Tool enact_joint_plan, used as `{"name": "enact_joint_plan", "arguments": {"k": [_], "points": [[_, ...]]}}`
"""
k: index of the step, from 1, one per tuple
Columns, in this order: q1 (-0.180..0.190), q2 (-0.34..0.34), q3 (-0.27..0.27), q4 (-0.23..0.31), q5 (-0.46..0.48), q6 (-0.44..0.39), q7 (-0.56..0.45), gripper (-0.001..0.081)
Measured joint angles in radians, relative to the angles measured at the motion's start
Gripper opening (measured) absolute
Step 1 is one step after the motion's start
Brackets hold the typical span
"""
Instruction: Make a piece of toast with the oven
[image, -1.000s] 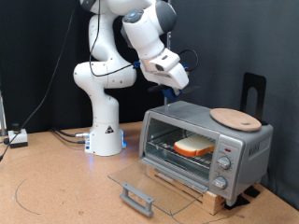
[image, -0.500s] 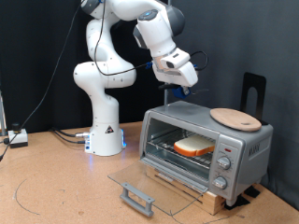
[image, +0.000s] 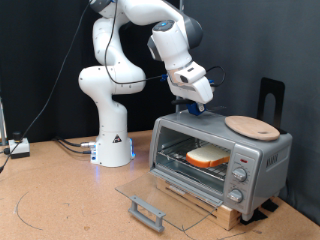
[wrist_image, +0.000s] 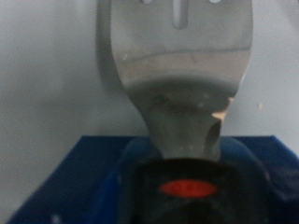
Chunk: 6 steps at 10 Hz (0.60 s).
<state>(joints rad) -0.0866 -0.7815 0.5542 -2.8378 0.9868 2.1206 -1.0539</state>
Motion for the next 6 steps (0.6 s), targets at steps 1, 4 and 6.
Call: {"name": "enact_joint_plan", "arguments": {"k": [1,4,6], "points": [[0.002,0.025,0.007,0.006,0.031,0.01,-0.024,0.0394],[0.005,0.044,0.007,0.023,0.069,0.009,-0.077,0.0584],[0.009,0.028,-0.016,0.038,0.094,-0.009,-0.109,0.0747]]}}
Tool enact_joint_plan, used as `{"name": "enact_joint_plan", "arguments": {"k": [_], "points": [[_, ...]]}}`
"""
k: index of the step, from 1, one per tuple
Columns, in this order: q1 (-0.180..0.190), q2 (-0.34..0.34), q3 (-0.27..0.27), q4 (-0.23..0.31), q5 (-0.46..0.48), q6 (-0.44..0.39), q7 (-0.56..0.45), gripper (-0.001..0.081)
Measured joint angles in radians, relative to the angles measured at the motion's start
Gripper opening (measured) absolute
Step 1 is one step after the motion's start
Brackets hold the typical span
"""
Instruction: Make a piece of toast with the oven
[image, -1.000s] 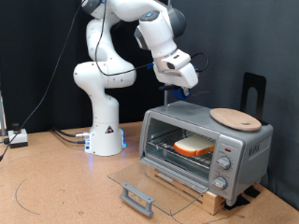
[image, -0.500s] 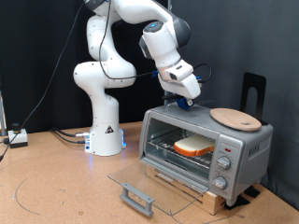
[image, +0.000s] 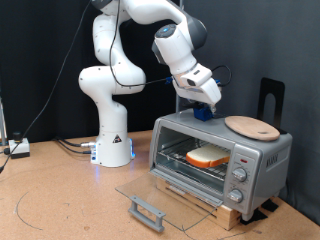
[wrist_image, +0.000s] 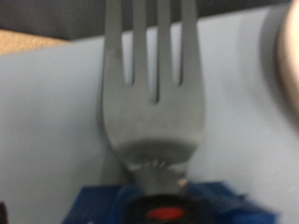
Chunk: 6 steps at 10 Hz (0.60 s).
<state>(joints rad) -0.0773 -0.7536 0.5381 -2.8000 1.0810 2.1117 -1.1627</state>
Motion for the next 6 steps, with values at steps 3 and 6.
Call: {"name": "enact_joint_plan", "arguments": {"k": [3,6], "points": [[0.011,-0.079,-0.086,0.029,0.019,-0.085,-0.023,0.0806],[0.0,-0.109,-0.103,0.024,0.012,-0.096,-0.022,0.0807]]}}
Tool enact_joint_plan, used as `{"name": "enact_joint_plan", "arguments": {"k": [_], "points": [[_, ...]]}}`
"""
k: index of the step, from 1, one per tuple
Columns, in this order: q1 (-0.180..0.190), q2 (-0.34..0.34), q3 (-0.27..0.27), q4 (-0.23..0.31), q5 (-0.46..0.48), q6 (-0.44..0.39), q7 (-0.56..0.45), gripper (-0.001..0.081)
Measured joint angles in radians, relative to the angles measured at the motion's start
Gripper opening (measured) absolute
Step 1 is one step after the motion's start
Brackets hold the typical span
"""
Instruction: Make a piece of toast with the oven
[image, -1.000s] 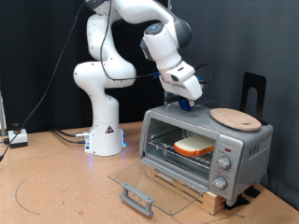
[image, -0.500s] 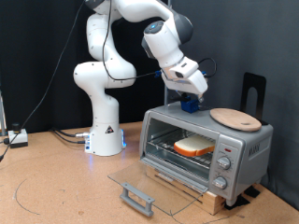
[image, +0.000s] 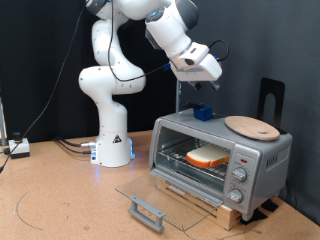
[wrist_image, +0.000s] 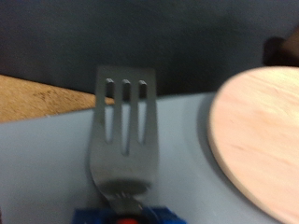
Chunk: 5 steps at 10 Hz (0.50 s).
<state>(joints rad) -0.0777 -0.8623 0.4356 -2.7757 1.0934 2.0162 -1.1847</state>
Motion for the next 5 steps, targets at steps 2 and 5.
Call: {"name": "enact_joint_plan", "arguments": {"k": [2,5], "points": [[-0.053,0.001,-0.032,0.0,-0.051,0.007,-0.015,0.0807],[-0.124,0.004,-0.13,0.008,-0.175,-0.076,-0.055,0.0807]]}}
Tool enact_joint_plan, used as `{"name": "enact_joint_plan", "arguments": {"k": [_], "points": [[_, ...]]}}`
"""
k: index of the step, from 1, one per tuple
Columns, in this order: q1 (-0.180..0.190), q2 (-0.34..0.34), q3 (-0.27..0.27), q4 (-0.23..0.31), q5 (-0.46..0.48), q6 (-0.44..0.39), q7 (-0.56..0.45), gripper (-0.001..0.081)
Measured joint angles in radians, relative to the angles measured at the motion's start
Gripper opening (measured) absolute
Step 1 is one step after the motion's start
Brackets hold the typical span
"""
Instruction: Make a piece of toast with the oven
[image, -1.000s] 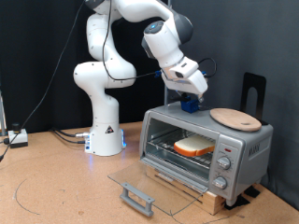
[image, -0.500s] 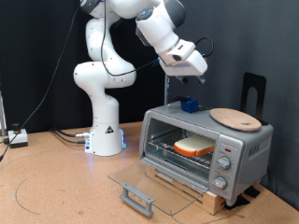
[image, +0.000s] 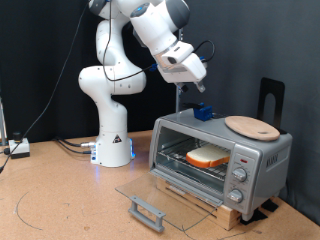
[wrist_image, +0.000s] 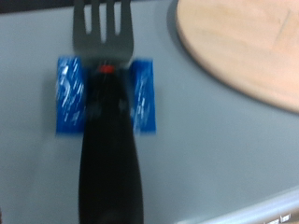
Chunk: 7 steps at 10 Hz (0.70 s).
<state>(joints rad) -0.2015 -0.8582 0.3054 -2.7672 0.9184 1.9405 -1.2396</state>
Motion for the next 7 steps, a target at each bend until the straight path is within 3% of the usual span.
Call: {"name": "enact_joint_plan", "arguments": {"k": [7], "points": [[-0.129,0.064,-0.229,0.06,-0.239,-0.152,-0.103,0.0807]]}}
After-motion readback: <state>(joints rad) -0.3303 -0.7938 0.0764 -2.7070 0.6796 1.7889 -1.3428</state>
